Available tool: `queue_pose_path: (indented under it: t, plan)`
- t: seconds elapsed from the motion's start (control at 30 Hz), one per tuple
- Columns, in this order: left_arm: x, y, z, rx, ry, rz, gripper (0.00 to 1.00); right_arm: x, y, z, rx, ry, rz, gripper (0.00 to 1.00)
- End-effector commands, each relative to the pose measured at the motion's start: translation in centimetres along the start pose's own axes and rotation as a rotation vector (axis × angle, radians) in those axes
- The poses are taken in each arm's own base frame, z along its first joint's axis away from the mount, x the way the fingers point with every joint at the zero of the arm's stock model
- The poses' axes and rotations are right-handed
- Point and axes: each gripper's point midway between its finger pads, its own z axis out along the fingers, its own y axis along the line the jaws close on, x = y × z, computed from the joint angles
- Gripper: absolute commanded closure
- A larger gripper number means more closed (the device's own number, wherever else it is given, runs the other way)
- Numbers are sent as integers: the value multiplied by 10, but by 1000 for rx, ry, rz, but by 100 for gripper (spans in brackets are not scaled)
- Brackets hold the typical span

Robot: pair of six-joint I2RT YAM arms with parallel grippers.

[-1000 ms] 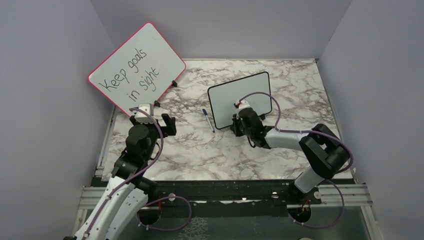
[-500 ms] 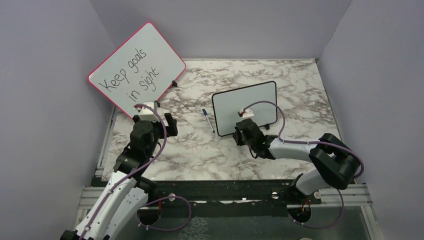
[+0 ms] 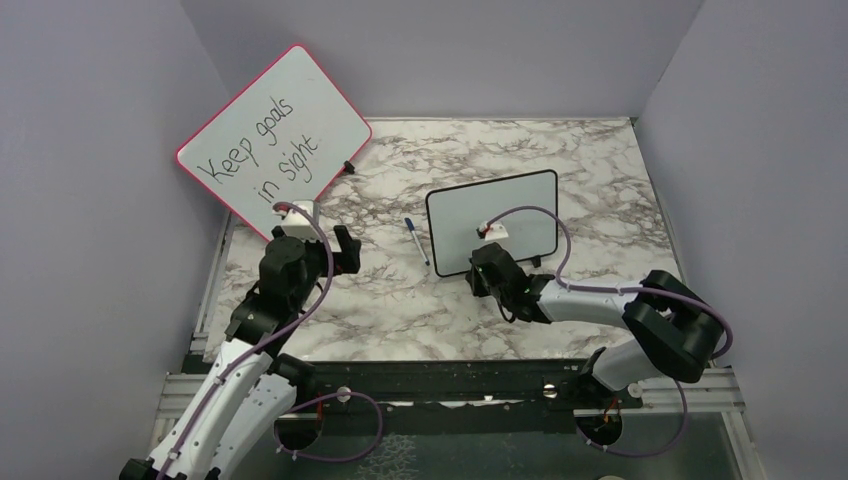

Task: Write a sentence on the whiteboard
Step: Move the whiteboard to the center of the board, then open the whiteboard marker at the center of the board.

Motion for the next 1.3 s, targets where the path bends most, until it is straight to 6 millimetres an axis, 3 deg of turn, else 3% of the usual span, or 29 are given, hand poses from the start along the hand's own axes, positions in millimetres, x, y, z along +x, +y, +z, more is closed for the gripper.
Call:
queue_pose_path:
  t: [0.0, 0.23, 0.4, 0.63, 0.8, 1.03, 1.27]
  plan:
    - [-23, -30, -6, 139, -39, -74, 1, 44, -13, -10, 38, 150, 27, 92]
    - [-20, -34, -1, 153, -30, -144, 1, 28, -10, -18, 21, 112, 7, 73]
    - [-14, -34, 10, 117, 29, -201, 1, 15, -8, -24, 10, 81, 5, 66]
    - [-3, -35, 31, 62, 124, -270, 1, 0, -11, -38, 6, 33, 1, 47]
    - [8, -41, 56, 42, 219, -295, 1, -28, -21, -56, 48, -55, -14, 39]
    - [23, -49, 98, -11, 323, -283, 1, -76, -47, -96, 134, -254, -4, 20]
    - [44, -59, 143, -87, 392, -193, 1, -97, -71, -125, 187, -415, 36, 19]
